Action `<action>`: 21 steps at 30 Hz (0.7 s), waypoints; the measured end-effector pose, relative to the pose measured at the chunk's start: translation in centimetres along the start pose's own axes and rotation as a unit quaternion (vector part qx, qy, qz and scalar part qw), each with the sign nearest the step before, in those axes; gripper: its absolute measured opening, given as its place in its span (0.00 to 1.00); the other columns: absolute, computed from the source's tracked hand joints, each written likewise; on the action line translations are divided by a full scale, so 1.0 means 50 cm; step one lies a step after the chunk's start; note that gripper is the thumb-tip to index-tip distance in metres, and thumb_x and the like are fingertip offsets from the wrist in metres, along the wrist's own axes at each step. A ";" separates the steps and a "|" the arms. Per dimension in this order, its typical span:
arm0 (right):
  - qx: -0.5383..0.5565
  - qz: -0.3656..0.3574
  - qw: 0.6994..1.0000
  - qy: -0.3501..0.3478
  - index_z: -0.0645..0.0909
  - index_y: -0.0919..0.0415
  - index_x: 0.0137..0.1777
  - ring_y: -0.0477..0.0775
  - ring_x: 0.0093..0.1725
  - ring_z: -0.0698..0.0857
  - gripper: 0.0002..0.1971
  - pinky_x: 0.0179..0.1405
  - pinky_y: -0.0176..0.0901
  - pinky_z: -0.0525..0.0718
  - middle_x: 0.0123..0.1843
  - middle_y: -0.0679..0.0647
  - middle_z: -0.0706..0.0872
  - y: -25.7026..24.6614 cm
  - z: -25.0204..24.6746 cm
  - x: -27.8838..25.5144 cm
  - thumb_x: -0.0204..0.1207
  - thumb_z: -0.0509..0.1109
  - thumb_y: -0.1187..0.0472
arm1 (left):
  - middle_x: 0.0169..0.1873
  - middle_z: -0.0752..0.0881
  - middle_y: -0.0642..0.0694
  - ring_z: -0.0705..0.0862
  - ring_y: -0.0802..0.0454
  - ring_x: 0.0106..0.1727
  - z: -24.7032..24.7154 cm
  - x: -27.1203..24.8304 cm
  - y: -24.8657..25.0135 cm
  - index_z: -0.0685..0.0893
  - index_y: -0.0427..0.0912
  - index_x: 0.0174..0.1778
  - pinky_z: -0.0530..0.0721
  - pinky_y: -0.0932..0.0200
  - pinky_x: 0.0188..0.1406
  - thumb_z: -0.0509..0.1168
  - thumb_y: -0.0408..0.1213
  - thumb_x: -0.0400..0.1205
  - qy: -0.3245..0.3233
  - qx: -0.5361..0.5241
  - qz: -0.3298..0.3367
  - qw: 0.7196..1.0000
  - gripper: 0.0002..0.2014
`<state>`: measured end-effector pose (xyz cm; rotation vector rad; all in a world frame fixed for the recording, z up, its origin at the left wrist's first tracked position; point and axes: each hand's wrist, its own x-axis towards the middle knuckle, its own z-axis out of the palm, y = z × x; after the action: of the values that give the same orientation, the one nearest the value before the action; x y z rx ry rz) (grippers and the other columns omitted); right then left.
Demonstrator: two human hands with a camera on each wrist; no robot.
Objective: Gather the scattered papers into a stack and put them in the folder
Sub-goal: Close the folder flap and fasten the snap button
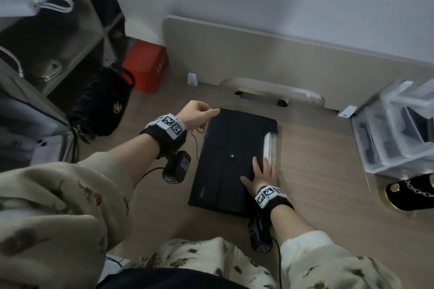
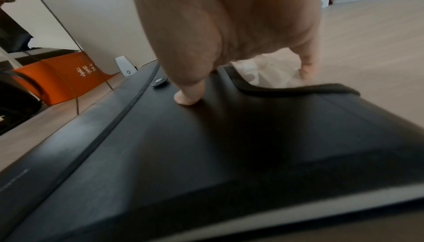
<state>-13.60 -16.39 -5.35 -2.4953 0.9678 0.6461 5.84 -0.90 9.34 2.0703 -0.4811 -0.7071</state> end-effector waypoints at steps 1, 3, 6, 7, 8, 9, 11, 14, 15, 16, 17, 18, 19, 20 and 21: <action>-0.001 0.000 1.000 -0.002 0.39 0.39 0.83 0.58 0.83 0.35 0.40 0.80 0.63 0.56 0.85 0.45 0.36 0.000 0.000 0.001 0.78 0.58 0.35 | 0.23 0.74 0.48 0.73 0.52 0.25 0.006 -0.002 0.001 0.75 0.43 0.29 0.74 0.58 0.31 0.65 0.46 0.82 -0.015 -0.021 -0.002 1.000 0.17; -0.006 0.000 1.000 -0.004 0.39 0.39 0.83 0.58 0.83 0.35 0.40 0.81 0.63 0.54 0.85 0.45 0.36 -0.001 -0.003 0.001 0.78 0.58 0.35 | 0.23 0.71 0.49 0.69 0.53 0.23 0.023 -0.003 0.002 0.76 0.42 0.31 0.70 0.60 0.25 0.63 0.43 0.84 -0.050 -0.059 -0.016 0.997 0.16; -0.015 -0.007 1.000 -0.004 0.39 0.41 0.83 0.59 0.83 0.36 0.40 0.82 0.62 0.50 0.85 0.47 0.37 0.000 -0.008 0.002 0.79 0.57 0.35 | 0.26 0.71 0.50 0.69 0.55 0.24 0.058 -0.008 0.015 0.80 0.43 0.37 0.69 0.63 0.23 0.60 0.45 0.85 -0.107 0.000 -0.024 0.994 0.13; -0.021 -0.009 1.000 -0.003 0.39 0.41 0.83 0.60 0.84 0.36 0.40 0.81 0.63 0.49 0.86 0.48 0.37 0.000 -0.010 0.002 0.78 0.57 0.35 | 0.27 0.73 0.50 0.71 0.56 0.25 0.073 -0.011 0.019 0.81 0.44 0.40 0.70 0.63 0.23 0.60 0.46 0.85 -0.125 0.033 -0.021 0.991 0.13; -0.027 -0.008 1.000 -0.005 0.39 0.41 0.83 0.60 0.84 0.37 0.40 0.81 0.66 0.49 0.86 0.49 0.38 0.000 -0.012 0.001 0.78 0.57 0.34 | 0.29 0.74 0.51 0.72 0.57 0.26 0.090 -0.013 0.021 0.83 0.45 0.43 0.71 0.65 0.23 0.59 0.47 0.85 -0.144 0.058 -0.016 0.988 0.12; -0.039 -0.007 0.999 -0.004 0.40 0.41 0.83 0.60 0.84 0.38 0.40 0.80 0.69 0.48 0.86 0.49 0.39 -0.002 -0.016 0.000 0.78 0.57 0.33 | 0.31 0.76 0.52 0.73 0.58 0.27 0.108 -0.016 0.022 0.84 0.44 0.48 0.71 0.66 0.23 0.58 0.46 0.85 -0.162 0.076 -0.008 0.984 0.12; -0.056 -0.011 0.998 0.019 0.45 0.43 0.84 0.59 0.84 0.42 0.40 0.79 0.70 0.48 0.85 0.49 0.44 -0.005 -0.024 -0.004 0.77 0.59 0.34 | 0.40 0.82 0.50 0.78 0.59 0.33 0.148 -0.024 0.020 0.84 0.42 0.57 0.74 0.67 0.28 0.58 0.43 0.86 -0.192 0.114 0.017 0.975 0.13; 0.027 -0.064 0.992 0.103 0.64 0.46 0.78 0.57 0.78 0.58 0.33 0.74 0.50 0.60 0.79 0.49 0.60 -0.006 -0.036 -0.015 0.74 0.70 0.45 | 0.57 0.85 0.44 0.84 0.50 0.52 0.202 -0.032 0.000 0.82 0.41 0.63 0.81 0.59 0.51 0.58 0.41 0.86 -0.215 0.207 0.044 0.953 0.14; 0.075 -0.094 0.986 0.113 0.70 0.48 0.74 0.55 0.74 0.65 0.28 0.68 0.40 0.64 0.75 0.50 0.65 -0.006 -0.036 -0.013 0.74 0.72 0.51 | 0.58 0.85 0.43 0.84 0.47 0.56 0.215 -0.034 -0.006 0.81 0.41 0.64 0.81 0.56 0.56 0.58 0.40 0.85 -0.216 0.231 0.043 0.948 0.14; 0.124 -0.121 0.979 0.107 0.75 0.53 0.70 0.54 0.69 0.72 0.23 0.61 0.35 0.67 0.70 0.51 0.71 -0.009 -0.037 -0.014 0.75 0.71 0.58 | 0.59 0.85 0.42 0.84 0.45 0.58 0.226 -0.034 -0.015 0.81 0.42 0.64 0.81 0.53 0.58 0.58 0.40 0.85 -0.216 0.246 0.037 0.944 0.14; 0.177 -0.130 0.971 0.092 0.79 0.57 0.66 0.53 0.62 0.77 0.17 0.56 0.34 0.70 0.65 0.53 0.77 -0.011 -0.034 -0.009 0.77 0.69 0.63 | 0.59 0.85 0.41 0.84 0.44 0.58 0.234 -0.033 -0.022 0.80 0.43 0.64 0.81 0.51 0.59 0.58 0.40 0.85 -0.217 0.253 0.032 0.942 0.14; 0.240 -0.117 0.961 0.077 0.81 0.60 0.62 0.52 0.56 0.80 0.13 0.54 0.37 0.73 0.60 0.55 0.82 -0.013 -0.035 -0.005 0.79 0.65 0.66 | 0.58 0.85 0.41 0.84 0.43 0.57 0.241 -0.033 -0.029 0.80 0.44 0.64 0.81 0.50 0.59 0.57 0.41 0.85 -0.217 0.254 0.026 0.942 0.14; 0.314 -0.091 0.943 0.065 0.83 0.60 0.60 0.52 0.51 0.81 0.12 0.53 0.40 0.77 0.55 0.57 0.85 -0.015 -0.040 0.000 0.81 0.61 0.68 | 0.58 0.85 0.41 0.84 0.44 0.56 0.244 -0.033 -0.033 0.79 0.44 0.64 0.81 0.49 0.58 0.57 0.41 0.85 -0.219 0.255 0.024 0.942 0.14; 0.391 -0.058 0.917 0.051 0.83 0.62 0.59 0.52 0.48 0.82 0.13 0.51 0.42 0.80 0.52 0.59 0.86 -0.020 -0.048 0.002 0.82 0.58 0.69 | 0.57 0.85 0.42 0.84 0.45 0.55 0.247 -0.034 -0.036 0.79 0.44 0.64 0.81 0.50 0.56 0.56 0.41 0.85 -0.222 0.258 0.023 0.940 0.14; 0.466 -0.027 0.884 0.026 0.82 0.65 0.59 0.54 0.47 0.83 0.14 0.49 0.41 0.82 0.51 0.61 0.87 -0.022 -0.057 0.006 0.83 0.55 0.69 | 0.56 0.85 0.42 0.84 0.46 0.54 0.248 -0.035 -0.040 0.78 0.44 0.65 0.80 0.52 0.53 0.55 0.42 0.86 -0.225 0.263 0.026 0.938 0.14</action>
<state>-11.82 -17.21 -2.98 -1.6606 0.9189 0.0340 -3.30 -6.45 2.50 2.3664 -1.0779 -1.1224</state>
